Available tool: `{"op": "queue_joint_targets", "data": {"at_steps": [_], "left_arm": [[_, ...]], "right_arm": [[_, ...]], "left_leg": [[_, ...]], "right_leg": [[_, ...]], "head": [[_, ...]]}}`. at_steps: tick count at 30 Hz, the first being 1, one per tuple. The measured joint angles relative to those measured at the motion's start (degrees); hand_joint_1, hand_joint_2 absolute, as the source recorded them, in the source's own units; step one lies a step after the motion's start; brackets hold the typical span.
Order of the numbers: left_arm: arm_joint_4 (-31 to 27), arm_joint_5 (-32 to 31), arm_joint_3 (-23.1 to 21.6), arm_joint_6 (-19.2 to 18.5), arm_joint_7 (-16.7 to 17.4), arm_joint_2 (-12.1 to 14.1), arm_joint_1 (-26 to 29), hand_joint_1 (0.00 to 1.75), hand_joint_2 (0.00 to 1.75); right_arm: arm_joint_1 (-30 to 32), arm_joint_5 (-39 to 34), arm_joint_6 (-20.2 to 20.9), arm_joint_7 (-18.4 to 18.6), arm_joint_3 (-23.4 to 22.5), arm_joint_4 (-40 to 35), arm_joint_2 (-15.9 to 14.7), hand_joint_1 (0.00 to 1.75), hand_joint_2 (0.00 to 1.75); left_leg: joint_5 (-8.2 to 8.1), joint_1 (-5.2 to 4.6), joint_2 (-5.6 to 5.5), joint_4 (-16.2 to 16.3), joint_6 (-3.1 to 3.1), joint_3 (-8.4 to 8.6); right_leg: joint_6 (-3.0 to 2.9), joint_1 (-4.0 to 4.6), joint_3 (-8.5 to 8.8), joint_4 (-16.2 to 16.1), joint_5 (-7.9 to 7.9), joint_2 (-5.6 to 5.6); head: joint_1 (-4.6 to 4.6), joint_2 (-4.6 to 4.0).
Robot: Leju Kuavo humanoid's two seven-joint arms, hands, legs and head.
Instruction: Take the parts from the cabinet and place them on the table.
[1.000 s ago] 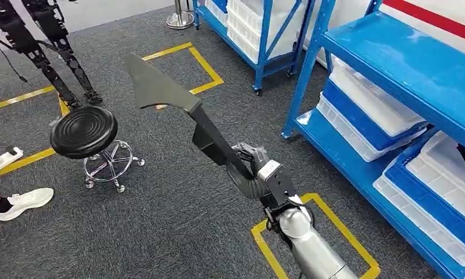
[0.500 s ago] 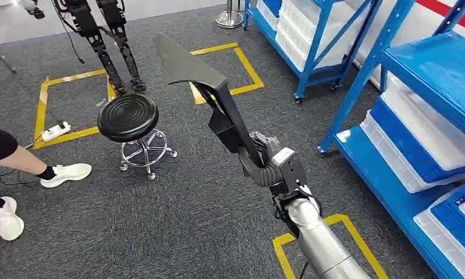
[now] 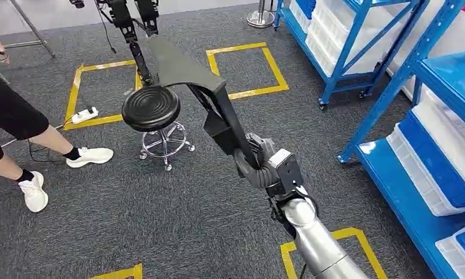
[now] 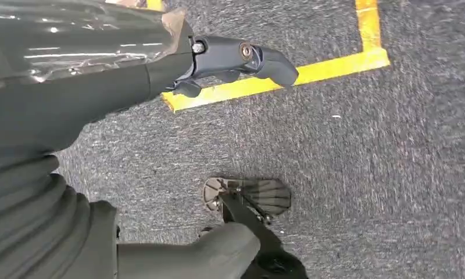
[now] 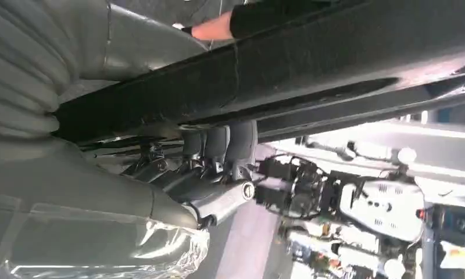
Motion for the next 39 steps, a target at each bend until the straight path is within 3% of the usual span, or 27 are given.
{"op": "queue_joint_targets", "data": {"at_steps": [4, 5, 6, 7, 9, 10, 11, 13, 14, 15, 16, 19, 20, 21, 22, 24, 25, 27, 28, 29, 30, 31, 34, 35, 36, 37, 39], "left_arm": [[0.0, -0.1, 0.0, 0.0, 0.2, 0.1, 0.0, 0.00, 1.75], [0.0, -0.1, 0.0, 0.0, 0.3, 0.1, 0.1, 0.00, 1.75], [0.0, -0.2, 0.0, 0.0, 0.3, 0.1, 0.0, 0.00, 1.75], [0.0, -0.2, 0.0, 0.0, 0.3, 0.2, -0.1, 0.00, 1.75], [0.0, -0.2, 0.0, 0.0, 0.3, 0.2, -0.2, 0.00, 1.75], [0.0, -0.2, 0.0, 0.0, 0.3, 0.2, -0.1, 0.00, 1.75], [0.0, -0.2, 0.0, 0.0, 0.3, 0.2, -0.1, 0.00, 1.75], [0.0, -0.3, 0.0, -0.1, 0.4, 0.1, -0.1, 0.00, 1.75], [0.0, -0.3, 0.0, -0.2, 0.4, 0.0, -0.1, 0.00, 1.75], [0.0, -0.3, 0.0, -0.2, 0.4, 0.0, -0.1, 0.00, 1.75], [0.0, -0.4, 0.0, -0.2, 0.4, 0.1, -0.1, 0.00, 1.75], [0.0, -0.4, 0.0, -0.2, 0.4, 0.1, 0.2, 0.00, 1.75], [0.0, -0.4, 0.0, -0.2, 0.4, 0.0, 0.2, 0.00, 1.75], [0.0, -0.4, 0.0, -0.2, 0.4, -0.1, 0.2, 0.00, 1.75], [0.0, -0.4, 0.1, -0.2, 0.4, 0.0, 0.0, 0.00, 1.75], [0.0, -0.4, 0.1, -0.1, 0.4, 0.0, -0.1, 0.00, 1.75], [0.0, -0.4, 0.1, -0.1, 0.4, 0.0, 0.0, 0.00, 1.75], [0.0, -0.4, 0.1, -0.1, 0.4, -0.1, 0.1, 0.00, 1.75], [0.0, -0.4, 0.1, -0.1, 0.4, -0.1, 0.1, 0.00, 1.75], [0.0, -0.4, 0.1, -0.1, 0.4, -0.1, 0.0, 0.00, 1.75], [0.0, -0.4, 0.1, -0.1, 0.4, 0.0, -0.1, 0.00, 1.75], [0.0, -0.5, 0.1, -0.1, 0.4, 0.0, -0.2, 0.00, 1.75], [0.0, -0.5, 0.1, -0.1, 0.5, 0.0, 0.0, 0.00, 1.75], [0.0, -0.5, 0.1, -0.1, 0.5, 0.0, 0.0, 0.00, 1.75], [0.0, -0.6, 0.1, -0.2, 0.5, -0.2, 0.0, 0.00, 1.75], [0.0, -0.6, 0.1, -0.2, 0.6, -0.2, -0.1, 0.00, 1.75], [0.0, -0.6, 0.1, -0.2, 0.6, -0.2, -0.4, 0.00, 1.75]], "right_arm": [[-1.7, -0.4, -0.3, 1.0, -0.2, -0.9, -0.2, 1.75, 1.75], [-1.9, -0.5, -0.3, 1.2, -0.3, -1.1, -0.3, 1.75, 1.75], [-2.1, -0.6, -0.3, 1.2, -0.5, -1.2, -0.3, 1.75, 1.75], [-2.1, -0.5, -0.3, 1.2, -0.6, -1.3, -0.5, 1.75, 1.75], [-1.8, -0.6, -0.3, 1.2, -0.7, -1.2, -1.0, 1.75, 1.75], [-1.6, -0.6, -0.3, 1.2, -0.7, -1.2, -1.1, 1.75, 1.75], [-1.7, -0.5, -0.3, 1.2, -0.7, -1.2, -1.2, 1.75, 1.75], [-2.1, -0.4, -0.5, 1.4, -0.7, -1.3, -1.3, 1.75, 1.75], [-2.6, -0.1, -0.6, 1.8, -0.8, -1.3, -1.3, 1.75, 1.75], [-3.1, 0.0, -0.7, 2.3, -0.8, -1.3, -1.4, 1.75, 1.75], [-3.7, -0.1, -0.8, 2.8, -0.9, -1.4, -1.4, 1.75, 1.75], [-5.3, -1.6, -0.7, 4.8, -1.8, -1.3, -1.4, 1.75, 1.75], [-6.2, -2.3, -0.5, 5.0, -2.3, -1.3, -1.3, 1.75, 1.75], [-6.9, -2.8, -0.4, 5.3, -2.8, -1.3, -1.1, 1.75, 1.75], [-7.5, -3.3, -0.3, 5.3, -3.5, -1.2, -1.1, 1.75, 1.75], [-8.3, -3.8, -0.3, 5.7, -4.7, -0.9, -1.3, 1.75, 1.75], [-8.6, -3.8, -0.3, 5.8, -5.2, -0.7, -1.3, 1.75, 1.75], [-8.9, -4.1, -0.3, 6.2, -5.8, -0.5, -1.4, 1.75, 1.75], [-9.4, -4.2, -0.4, 6.6, -6.2, -0.3, -1.4, 1.75, 1.75], [-9.9, -4.3, -0.5, 6.8, -6.7, -0.1, -1.4, 1.75, 1.75], [-10.3, -4.3, -0.5, 7.0, -7.0, 0.0, -1.4, 1.75, 1.75], [-11.1, -4.6, -0.5, 7.4, -7.7, 0.4, -1.7, 1.75, 1.75], [-12.5, -5.2, -0.5, 8.1, -8.9, 1.7, -1.9, 1.75, 1.75], [-12.9, -5.3, -0.5, 8.2, -9.3, 1.9, -1.9, 1.75, 1.75], [-13.2, -5.4, -0.5, 8.3, -9.6, 2.2, -2.2, 1.75, 1.75], [-13.5, -5.4, -0.5, 8.3, -9.9, 2.5, -2.4, 1.75, 1.75], [-13.5, -5.4, -0.5, 8.3, -10.2, 3.3, -3.0, 1.75, 1.75]], "left_leg": [[0.32, -0.43, -2.06, -0.6, 1.41, 0.04], [0.73, 0.13, -2.44, -1.2, 1.85, 0.65], [0.88, 0.24, -2.90, -1.4, 2.18, 0.74], [0.91, 0.25, -3.49, -1.4, 2.30, 0.77], [0.89, 0.24, -5.12, -1.3, 2.32, 0.75], [0.89, 0.24, -5.91, -1.3, 2.30, 0.76], [0.88, 0.26, -6.69, -1.3, 2.28, 0.81], [0.86, 0.36, -8.22, -1.1, 2.14, 0.94], [0.74, 0.43, -8.95, -1.0, 1.86, 0.90], [0.59, 0.15, -9.43, -0.6, 1.35, 0.65], [0.59, 0.13, -9.99, -0.5, 1.01, 0.28], [1.04, 0.68, -11.27, -0.8, 0.04, -0.35], [0.44, 0.76, -9.67, 0.0, -0.09, -0.51], [-0.90, 0.44, -6.42, 2.0, -0.29, -1.46], [-3.00, 0.50, -4.54, 6.0, -0.52, -3.33], [-6.54, 0.62, -3.47, 14.6, -0.67, -7.61], [-7.00, 0.62, -3.32, 17.3, -0.65, -9.05], [-4.19, 0.60, -3.19, 13.8, -0.35, -7.42], [-1.57, 0.46, -2.76, 8.6, 0.08, -4.64], [0.49, 0.15, -1.05, 3.4, 0.71, -1.76], [0.23, -0.51, 2.03, 0.2, 1.22, -0.22], [0.25, -0.92, 1.36, 0.0, 1.40, -0.30], [0.51, -1.16, -0.79, -0.3, 1.98, -0.59], [1.26, -0.35, -1.48, -1.5, 2.45, 0.22], [1.43, -0.46, -1.97, -1.9, 2.54, 0.54], [1.63, -0.20, -2.54, -1.9, 2.91, 0.48], [1.66, -0.03, -4.26, -1.9, 2.96, 0.47]], "right_leg": [[1.07, -0.03, 0.71, -0.3, -0.19, -1.51], [1.29, -0.31, -0.22, 0.9, -0.86, 0.78], [1.03, -0.34, -1.07, 3.4, -2.23, 2.93], [0.70, -0.55, -2.94, 7.5, -4.05, 4.05], [0.60, -0.78, -7.62, 16.6, -7.16, 4.59], [1.00, -0.86, -8.48, 17.9, -7.10, 4.67], [1.53, -0.96, -7.95, 16.3, -6.04, 4.71], [2.90, -1.47, -3.88, 7.3, -1.75, 5.28], [3.47, -2.05, -1.48, 2.1, 0.31, 6.93], [3.24, -2.27, -1.11, 0.7, 0.09, 8.59], [2.48, -2.11, -0.77, 0.4, 0.44, 7.57], [1.38, -1.71, -0.73, 0.4, 0.81, 6.19], [1.02, -1.97, -0.65, 0.2, 0.97, 5.64], [0.66, -1.88, -0.59, 0.2, 0.98, 5.27], [-0.02, -1.66, -0.55, 0.2, 0.84, 4.66], [-0.20, -1.20, -0.54, 0.2, 0.70, 3.23], [-0.33, -1.01, -0.55, 0.2, 0.62, 2.45], [-0.47, -0.80, -0.46, 0.2, 0.49, 1.31], [-0.50, -0.66, -0.34, 0.2, 0.44, 0.66], [-0.59, -0.55, -0.20, 0.2, 0.34, 0.15], [-0.43, -0.38, -0.12, 0.2, 0.20, -0.28], [-0.20, 0.24, -0.25, 0.2, 0.05, -0.91], [0.42, 0.16, 0.13, -0.1, -0.09, -2.84], [0.81, 1.10, -0.48, 0.4, -0.61, -2.48], [0.88, 0.08, -0.61, 1.8, -1.21, 0.39], [0.50, 0.03, -2.31, 5.4, -2.84, 2.88], [0.37, -0.50, -7.05, 14.6, -6.13, 4.57]], "head": [[-0.02, 0.00], [0.15, 0.00], [0.06, 0.00], [0.35, 0.00], [0.39, 0.00], [0.41, 0.00], [0.39, 0.02], [0.39, 0.00], [0.39, 0.00], [0.37, 0.02], [0.32, 0.00], [0.15, 0.00], [0.15, 0.02], [-0.27, 0.00], [-0.55, 0.02], [-0.53, 0.00], [-0.53, 0.02], [-0.50, 0.00], [-0.55, 0.00], [-0.53, 0.00], [-0.53, 0.00], [-0.39, 0.02], [-0.42, 0.00], [-0.35, 0.02], [-0.18, 0.00], [-0.33, 0.02], [0.09, 0.00]]}}
